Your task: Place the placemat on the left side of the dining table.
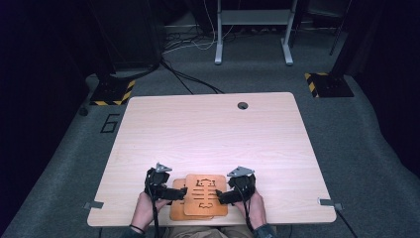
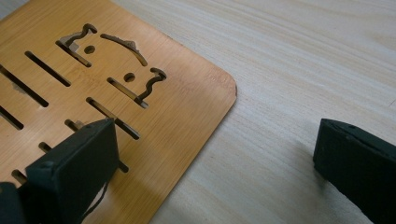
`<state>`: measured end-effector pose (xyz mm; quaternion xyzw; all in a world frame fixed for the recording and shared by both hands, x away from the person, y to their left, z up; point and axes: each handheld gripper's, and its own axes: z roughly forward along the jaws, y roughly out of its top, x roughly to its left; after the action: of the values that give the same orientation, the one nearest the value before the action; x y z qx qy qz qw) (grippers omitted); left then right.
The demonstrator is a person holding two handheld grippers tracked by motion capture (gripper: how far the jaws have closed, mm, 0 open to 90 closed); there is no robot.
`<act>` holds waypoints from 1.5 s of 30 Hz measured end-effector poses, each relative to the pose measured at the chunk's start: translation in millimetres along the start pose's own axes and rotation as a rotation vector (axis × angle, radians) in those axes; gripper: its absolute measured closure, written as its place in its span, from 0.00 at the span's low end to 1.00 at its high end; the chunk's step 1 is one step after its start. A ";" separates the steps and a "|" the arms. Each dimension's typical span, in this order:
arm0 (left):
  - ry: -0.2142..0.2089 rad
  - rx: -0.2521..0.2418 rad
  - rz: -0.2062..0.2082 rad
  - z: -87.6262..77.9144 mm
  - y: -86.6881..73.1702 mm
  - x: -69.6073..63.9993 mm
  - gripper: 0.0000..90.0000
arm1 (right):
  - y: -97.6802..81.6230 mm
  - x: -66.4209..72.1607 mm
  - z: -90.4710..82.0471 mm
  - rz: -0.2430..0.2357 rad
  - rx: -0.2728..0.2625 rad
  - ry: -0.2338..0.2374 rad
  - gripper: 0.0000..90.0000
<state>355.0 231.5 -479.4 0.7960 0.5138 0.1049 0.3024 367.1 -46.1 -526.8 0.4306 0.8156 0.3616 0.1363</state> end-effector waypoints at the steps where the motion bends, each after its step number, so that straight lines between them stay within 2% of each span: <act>1: -0.003 0.000 -0.004 0.6 0.9 -1.8 0.02 | 0.0 0.0 0.0 -0.001 0.000 0.000 0.00; 6: -0.025 0.029 -0.003 4.3 4.1 -6.8 0.02 | -0.1 0.0 0.0 0.000 -0.002 -0.001 0.00; 7: -0.030 0.038 -0.019 7.0 5.0 -9.5 0.02 | -0.2 0.2 -0.1 0.004 -0.001 -0.001 0.00; 9: -0.032 0.055 -0.024 9.8 6.1 -11.6 0.02 | -0.3 0.1 -0.1 0.004 -0.001 -0.002 0.00; 12: -0.042 0.078 -0.018 12.6 8.2 -14.8 0.01 | -0.3 0.2 -0.2 0.006 -0.002 -0.004 0.00; 19: -0.063 0.097 -0.021 19.1 13.0 -21.7 0.01 | -0.5 0.2 -0.2 0.006 -0.003 -0.004 0.00; 21: -0.080 0.105 -0.027 20.8 13.6 -23.0 0.02 | -0.5 0.2 -0.2 0.007 -0.003 -0.004 0.00; 24: -0.089 0.112 -0.031 23.0 14.3 -24.3 0.02 | -0.7 -0.8 -0.3 -0.007 -0.003 -0.004 0.00; 27: -0.100 0.127 -0.021 23.6 15.2 -24.4 0.02 | -0.7 -0.7 -0.3 -0.005 -0.003 -0.004 0.00; 43: -0.127 0.177 -0.018 32.5 17.3 -30.6 0.05 | -0.8 -0.6 -0.6 -0.004 0.000 -0.004 0.00; 45: -0.136 0.190 -0.001 34.0 17.6 -31.6 0.05 | -0.8 -0.5 -0.7 -0.004 0.000 -0.005 0.00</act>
<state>370.2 185.8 -491.5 0.8260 0.5002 0.0016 0.2599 366.6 -47.1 -527.0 0.4299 0.8162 0.3602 0.1389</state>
